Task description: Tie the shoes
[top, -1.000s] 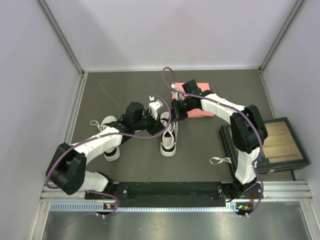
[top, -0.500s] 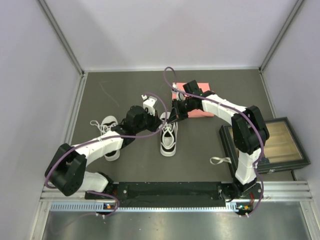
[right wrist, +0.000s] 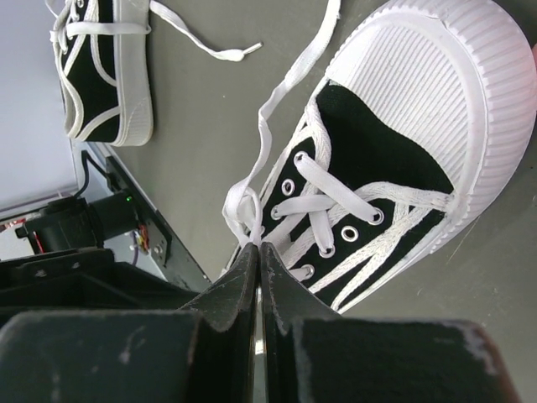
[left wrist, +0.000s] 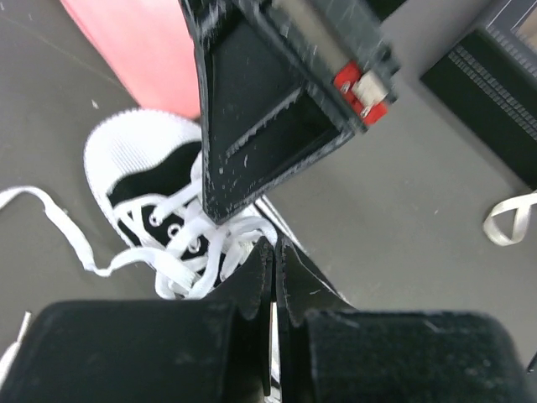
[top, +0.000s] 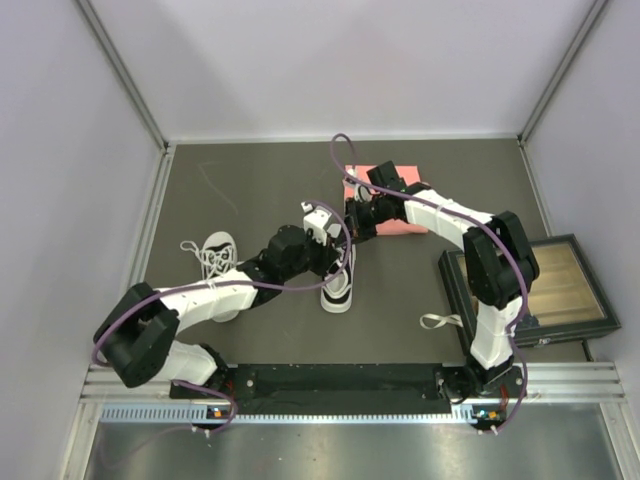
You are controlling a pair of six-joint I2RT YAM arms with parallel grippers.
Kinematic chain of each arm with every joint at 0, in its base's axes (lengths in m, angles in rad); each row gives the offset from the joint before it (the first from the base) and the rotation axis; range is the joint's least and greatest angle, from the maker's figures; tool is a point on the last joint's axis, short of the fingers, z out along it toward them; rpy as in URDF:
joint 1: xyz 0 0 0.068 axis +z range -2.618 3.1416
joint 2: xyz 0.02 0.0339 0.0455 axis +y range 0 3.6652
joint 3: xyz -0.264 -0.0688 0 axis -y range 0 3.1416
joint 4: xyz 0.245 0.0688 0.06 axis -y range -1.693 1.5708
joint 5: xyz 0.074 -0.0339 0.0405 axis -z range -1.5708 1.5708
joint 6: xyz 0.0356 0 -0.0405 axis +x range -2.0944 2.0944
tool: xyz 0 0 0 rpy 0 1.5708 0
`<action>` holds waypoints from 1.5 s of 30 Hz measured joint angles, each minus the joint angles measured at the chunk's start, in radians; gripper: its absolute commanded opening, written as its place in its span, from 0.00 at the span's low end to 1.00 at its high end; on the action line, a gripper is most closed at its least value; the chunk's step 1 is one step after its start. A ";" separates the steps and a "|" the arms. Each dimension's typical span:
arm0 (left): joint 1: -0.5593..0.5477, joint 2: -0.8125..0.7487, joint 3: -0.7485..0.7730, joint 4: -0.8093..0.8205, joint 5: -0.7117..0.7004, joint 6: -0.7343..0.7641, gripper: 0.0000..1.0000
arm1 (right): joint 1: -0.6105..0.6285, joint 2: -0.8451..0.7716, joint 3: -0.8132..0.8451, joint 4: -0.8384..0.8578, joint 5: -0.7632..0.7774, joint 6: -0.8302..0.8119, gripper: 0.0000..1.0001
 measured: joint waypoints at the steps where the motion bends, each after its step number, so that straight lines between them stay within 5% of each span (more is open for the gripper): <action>1: -0.003 0.007 -0.003 0.001 -0.007 0.000 0.00 | 0.000 0.000 -0.002 0.002 0.000 0.000 0.00; 11: -0.004 0.083 -0.011 0.000 -0.089 -0.035 0.00 | -0.006 -0.023 -0.020 0.014 -0.003 0.006 0.00; 23: 0.060 0.098 0.003 0.013 0.047 -0.142 0.00 | -0.007 -0.029 -0.026 0.016 -0.023 0.006 0.00; 45: 0.090 0.104 -0.009 0.109 0.080 -0.133 0.00 | -0.018 -0.029 -0.026 0.018 -0.023 0.007 0.02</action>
